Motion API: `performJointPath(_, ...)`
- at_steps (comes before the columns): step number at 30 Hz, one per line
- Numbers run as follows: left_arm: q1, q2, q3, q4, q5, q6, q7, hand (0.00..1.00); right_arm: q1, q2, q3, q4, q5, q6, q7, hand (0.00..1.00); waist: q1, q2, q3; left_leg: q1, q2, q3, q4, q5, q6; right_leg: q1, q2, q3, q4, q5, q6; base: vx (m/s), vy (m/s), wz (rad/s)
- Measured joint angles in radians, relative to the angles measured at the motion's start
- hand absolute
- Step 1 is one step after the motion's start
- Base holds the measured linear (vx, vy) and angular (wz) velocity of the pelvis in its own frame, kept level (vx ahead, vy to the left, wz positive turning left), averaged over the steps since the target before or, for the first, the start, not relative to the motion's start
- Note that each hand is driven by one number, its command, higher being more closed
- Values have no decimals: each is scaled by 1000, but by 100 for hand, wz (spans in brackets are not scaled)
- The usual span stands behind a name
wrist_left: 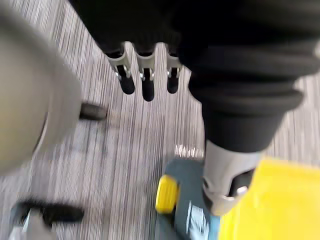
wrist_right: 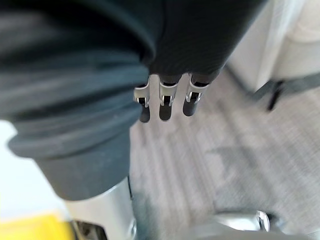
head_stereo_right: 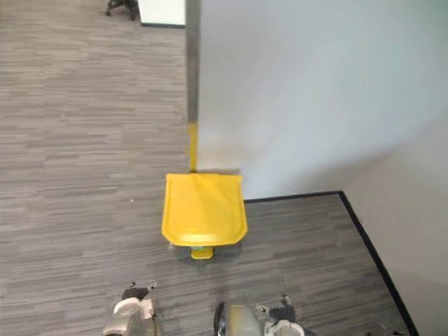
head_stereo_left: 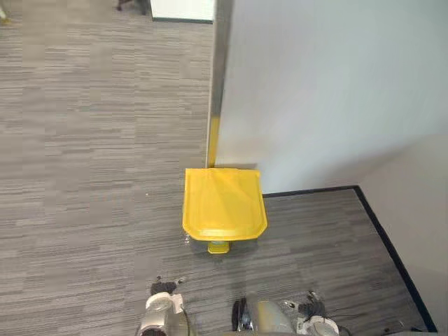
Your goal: Gather rubbish on tea table into small bin, then transfer packed bag to large trash can.
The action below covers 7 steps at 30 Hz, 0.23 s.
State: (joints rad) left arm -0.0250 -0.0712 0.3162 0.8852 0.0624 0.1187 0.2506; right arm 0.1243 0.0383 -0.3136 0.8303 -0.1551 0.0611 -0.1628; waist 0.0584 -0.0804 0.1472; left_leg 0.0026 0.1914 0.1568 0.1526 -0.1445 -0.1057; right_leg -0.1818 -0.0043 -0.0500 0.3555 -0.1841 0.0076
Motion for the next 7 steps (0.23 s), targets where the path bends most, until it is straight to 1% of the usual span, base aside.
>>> performJointPath(1,-4,0,11,12,-7,-1,0,0,-17,2,-24,13,6,4,-3,0,-14,8,-4,17,0,9,-26,22,-2,0,7,3,-12,13,-3,-115,-85,-26)
performJointPath(2,-2,0,11,14,-8,-2,0,0,-19,0,-26,19,5,8,-4,0,-14,11,-8,25,1,17,-43,32,-2,0,10,7,-13,16,-5,-101,-73,-16)
performJointPath(4,9,1,13,37,-27,-5,1,0,-34,-10,-39,63,9,10,-6,0,-14,33,-26,42,0,25,-78,41,-5,2,18,22,-38,26,2,-87,-24,-13)
performJointPath(5,10,1,13,41,-28,-4,1,0,-41,-12,-40,69,10,10,-6,0,-14,37,-31,44,0,25,-81,42,-4,3,18,24,-47,28,4,-51,35,-13)
performJointPath(7,21,1,21,41,-29,-7,2,0,-48,-17,-50,99,31,10,-6,0,-13,47,-37,43,-7,25,-88,45,-4,8,17,29,-71,39,18,-18,46,-10)
